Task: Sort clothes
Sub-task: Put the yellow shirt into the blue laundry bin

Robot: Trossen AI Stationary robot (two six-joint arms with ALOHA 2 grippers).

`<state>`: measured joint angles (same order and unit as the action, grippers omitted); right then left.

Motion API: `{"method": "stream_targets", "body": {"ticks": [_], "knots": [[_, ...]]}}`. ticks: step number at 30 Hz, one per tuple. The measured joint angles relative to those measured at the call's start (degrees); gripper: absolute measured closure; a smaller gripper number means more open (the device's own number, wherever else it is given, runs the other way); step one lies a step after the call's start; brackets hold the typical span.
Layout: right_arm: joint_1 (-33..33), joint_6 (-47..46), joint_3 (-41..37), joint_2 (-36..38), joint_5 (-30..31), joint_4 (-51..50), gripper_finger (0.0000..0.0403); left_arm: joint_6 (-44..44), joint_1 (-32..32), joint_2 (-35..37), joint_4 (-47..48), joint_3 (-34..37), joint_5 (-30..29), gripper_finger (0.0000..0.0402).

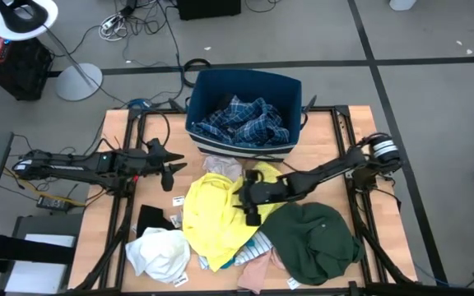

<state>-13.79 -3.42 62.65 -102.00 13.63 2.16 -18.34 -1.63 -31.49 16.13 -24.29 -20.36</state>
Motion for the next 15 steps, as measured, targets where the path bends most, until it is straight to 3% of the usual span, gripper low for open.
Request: {"method": "stream_targets", "body": {"ticks": [10, 13, 15], "knots": [[2.2, 0.1, 8.8, -11.2, -3.7, -9.2, 0.0175, -0.3, 0.0, 0.0, 0.0, 0.0, 0.0, 0.0245], [2.8, 0.1, 11.5, -12.4, -5.5, -13.3, 0.0217, -0.3, 0.0, 0.0, 0.0, 0.0, 0.0, 0.0245], [3.1, 0.1, 13.1, -12.4, -5.9, -16.6, 0.0277, -0.4, 0.0, 0.0, 0.0, 0.0, 0.4, 0.0245]]}}
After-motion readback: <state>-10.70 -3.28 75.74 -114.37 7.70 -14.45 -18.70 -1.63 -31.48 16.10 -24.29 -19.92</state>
